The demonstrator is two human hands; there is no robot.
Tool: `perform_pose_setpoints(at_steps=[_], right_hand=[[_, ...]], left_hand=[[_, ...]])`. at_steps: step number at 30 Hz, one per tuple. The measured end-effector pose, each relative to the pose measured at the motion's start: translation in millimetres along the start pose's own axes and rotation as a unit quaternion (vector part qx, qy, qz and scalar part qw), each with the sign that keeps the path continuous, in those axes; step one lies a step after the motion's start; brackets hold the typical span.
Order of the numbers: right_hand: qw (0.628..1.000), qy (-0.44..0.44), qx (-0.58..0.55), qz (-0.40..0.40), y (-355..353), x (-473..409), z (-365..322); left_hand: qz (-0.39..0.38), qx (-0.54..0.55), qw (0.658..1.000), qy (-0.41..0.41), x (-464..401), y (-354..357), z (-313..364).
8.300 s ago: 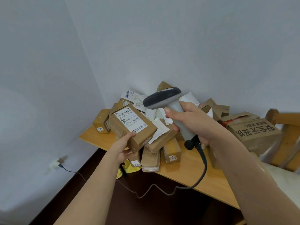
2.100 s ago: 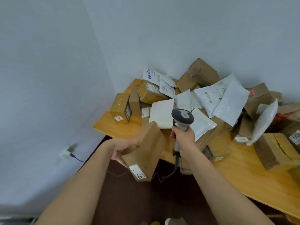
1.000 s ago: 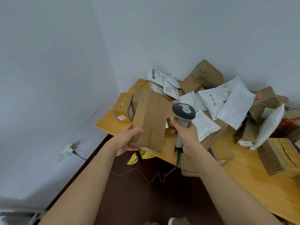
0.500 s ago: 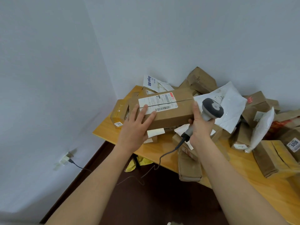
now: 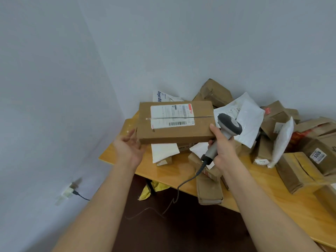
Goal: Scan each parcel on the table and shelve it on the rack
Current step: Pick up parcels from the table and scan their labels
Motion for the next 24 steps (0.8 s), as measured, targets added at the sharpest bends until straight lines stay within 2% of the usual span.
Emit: perform_pose_setpoints(at_steps=[1, 2, 3, 4, 5, 7, 8, 9, 11, 13, 16, 19, 21, 24], right_hand=[[1.0, -0.007, 0.018, -0.016, -3, -1, -5], [0.998, -0.017, 0.042, -0.032, -6, -1, -10], [0.996, -0.028, 0.072, -0.051, -9, -1, -14], [0.991, -0.04, 0.102, -0.071, -10, -1, -17], [0.987, -0.05, 0.128, -0.087, -10, 0, -20], [0.978, -0.064, 0.165, -0.108, -8, 4, -23], [0.975, -0.07, 0.178, -0.11, -5, 6, -24], [0.973, -0.076, 0.188, -0.106, -4, 7, -24], [0.971, -0.087, 0.205, -0.089, -2, 8, -26], [0.966, -0.094, 0.232, -0.065, -4, 7, -29], [0.949, -0.074, 0.299, -0.063, -10, 10, -32], [0.939, -0.033, 0.323, -0.117, -7, 23, -28], [0.941, -0.012, 0.293, -0.166, -2, 33, -24], [0.939, 0.002, 0.26, -0.227, 9, 48, -22]], left_hand=[[-0.005, -0.007, 1.0, 0.021, -3, 0, 8], [-0.015, -0.07, 0.996, 0.052, -6, 1, 15], [-0.048, -0.181, 0.98, 0.073, -6, 4, 20], [-0.089, -0.319, 0.94, 0.085, -6, 7, 22], [-0.14, -0.442, 0.883, 0.069, -2, 11, 21], [-0.231, -0.59, 0.774, -0.016, 10, 15, 12], [-0.258, -0.608, 0.748, -0.07, 15, 15, 6], [-0.266, -0.605, 0.743, -0.109, 18, 15, 1], [-0.261, -0.569, 0.766, -0.146, 18, 12, -7], [-0.23, -0.529, 0.808, -0.121, 12, 8, -13], [-0.117, -0.447, 0.886, -0.039, 0, 0, -19], [-0.028, -0.292, 0.955, -0.037, -6, -1, -29], [0.002, -0.202, 0.978, -0.054, -4, 4, -35], [0.01, -0.117, 0.991, -0.061, -2, 8, -43]])
Point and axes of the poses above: each hand's wrist, its own x-axis away from the middle knuckle, its own y-axis out of the palm, z = x × y, the point moved 2 cm from there along -x, towards the middle knuckle, and after that the axes turned 7 degrees about x, right-handed, at the moved point
